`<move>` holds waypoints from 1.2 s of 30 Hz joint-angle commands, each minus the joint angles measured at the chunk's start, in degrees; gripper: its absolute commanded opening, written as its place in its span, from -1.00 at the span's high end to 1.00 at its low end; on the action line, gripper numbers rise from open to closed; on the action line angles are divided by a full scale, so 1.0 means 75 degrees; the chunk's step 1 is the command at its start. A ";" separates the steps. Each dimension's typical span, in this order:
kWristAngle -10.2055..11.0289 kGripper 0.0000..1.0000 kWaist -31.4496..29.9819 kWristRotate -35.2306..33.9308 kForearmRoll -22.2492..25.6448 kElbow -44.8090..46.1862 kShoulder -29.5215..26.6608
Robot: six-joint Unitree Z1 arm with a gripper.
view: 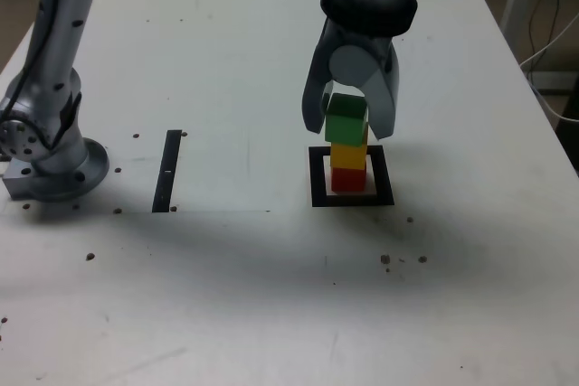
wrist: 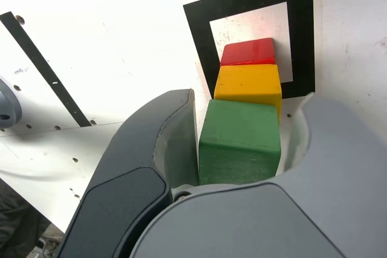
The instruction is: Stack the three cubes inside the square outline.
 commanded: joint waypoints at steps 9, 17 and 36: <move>-0.0013 -0.94 -0.0016 0.0036 -0.0034 -0.0024 -0.0014; -0.0001 -0.97 -0.0016 0.0066 -0.0061 -0.0081 -0.0046; 0.0639 -1.00 -0.0016 -0.0553 0.0039 0.0776 -0.1513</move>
